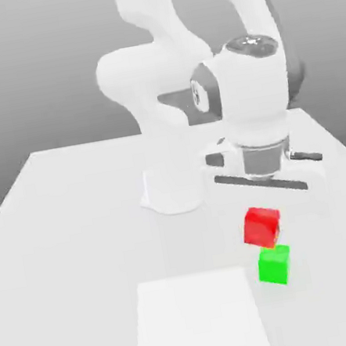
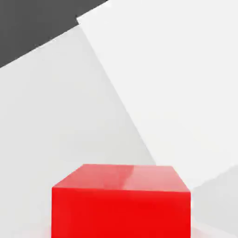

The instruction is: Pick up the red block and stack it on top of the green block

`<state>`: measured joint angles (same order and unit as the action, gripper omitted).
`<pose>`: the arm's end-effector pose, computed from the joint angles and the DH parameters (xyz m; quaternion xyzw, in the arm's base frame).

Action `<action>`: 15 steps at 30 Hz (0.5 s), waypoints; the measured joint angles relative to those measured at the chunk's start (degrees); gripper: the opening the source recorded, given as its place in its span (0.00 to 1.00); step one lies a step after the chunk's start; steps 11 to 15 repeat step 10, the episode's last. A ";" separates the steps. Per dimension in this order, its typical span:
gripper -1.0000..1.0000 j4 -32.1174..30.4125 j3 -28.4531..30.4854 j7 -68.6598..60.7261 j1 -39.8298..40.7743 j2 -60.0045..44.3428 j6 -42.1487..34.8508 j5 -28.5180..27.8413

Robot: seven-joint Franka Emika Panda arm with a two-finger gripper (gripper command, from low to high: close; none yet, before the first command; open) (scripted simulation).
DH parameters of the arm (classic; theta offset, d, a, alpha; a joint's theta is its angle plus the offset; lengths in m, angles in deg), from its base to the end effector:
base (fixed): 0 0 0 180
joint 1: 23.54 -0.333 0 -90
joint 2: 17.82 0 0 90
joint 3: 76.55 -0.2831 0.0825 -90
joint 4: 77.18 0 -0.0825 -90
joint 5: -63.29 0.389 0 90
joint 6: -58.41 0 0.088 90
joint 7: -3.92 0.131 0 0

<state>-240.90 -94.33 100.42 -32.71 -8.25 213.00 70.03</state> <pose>0.3315 0.1550 0.1788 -0.7887 0.6148 -0.0007 0.0011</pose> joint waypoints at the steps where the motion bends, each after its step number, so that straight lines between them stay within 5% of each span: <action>1: 0.00 -0.15 -0.46 1.15 0.24 -1.12 1.27 -0.78; 7: 0.00 -0.03 -0.10 8.43 2.07 -11.67 11.25 -10.33; 8: 1.00 -0.01 0.20 9.23 1.94 -12.81 12.30 -11.51; 15: 1.00 -0.01 0.20 9.24 1.94 -12.81 12.30 -11.51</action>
